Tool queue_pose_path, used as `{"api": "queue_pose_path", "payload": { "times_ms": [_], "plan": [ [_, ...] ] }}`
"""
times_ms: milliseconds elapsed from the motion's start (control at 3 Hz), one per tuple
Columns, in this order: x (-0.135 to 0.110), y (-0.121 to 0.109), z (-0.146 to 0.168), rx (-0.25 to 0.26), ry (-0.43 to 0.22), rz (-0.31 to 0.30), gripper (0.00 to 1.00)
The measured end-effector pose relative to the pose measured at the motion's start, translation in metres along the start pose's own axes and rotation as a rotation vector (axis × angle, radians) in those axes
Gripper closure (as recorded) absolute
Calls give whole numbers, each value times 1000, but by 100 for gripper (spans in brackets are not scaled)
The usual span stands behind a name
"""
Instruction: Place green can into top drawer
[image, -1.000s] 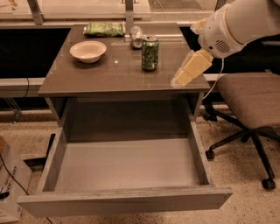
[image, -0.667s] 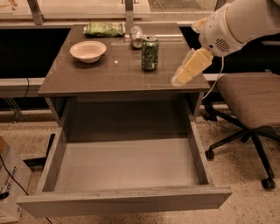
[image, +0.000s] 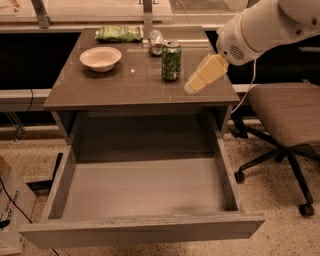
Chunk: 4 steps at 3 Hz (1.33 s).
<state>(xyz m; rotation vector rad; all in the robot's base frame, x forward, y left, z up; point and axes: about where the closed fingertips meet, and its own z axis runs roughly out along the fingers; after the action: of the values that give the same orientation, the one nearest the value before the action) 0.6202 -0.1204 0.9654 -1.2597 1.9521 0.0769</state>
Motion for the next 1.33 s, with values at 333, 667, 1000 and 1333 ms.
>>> {"api": "queue_pose_path", "payload": {
  "times_ms": [333, 667, 1000, 1333],
  "plan": [
    [-5, -24, 35, 45, -34, 60, 0],
    [-4, -59, 90, 64, -85, 151, 0],
    [-2, -78, 121, 57, -110, 194, 0],
    [-10, -90, 149, 32, -136, 204, 0]
  ]
}}
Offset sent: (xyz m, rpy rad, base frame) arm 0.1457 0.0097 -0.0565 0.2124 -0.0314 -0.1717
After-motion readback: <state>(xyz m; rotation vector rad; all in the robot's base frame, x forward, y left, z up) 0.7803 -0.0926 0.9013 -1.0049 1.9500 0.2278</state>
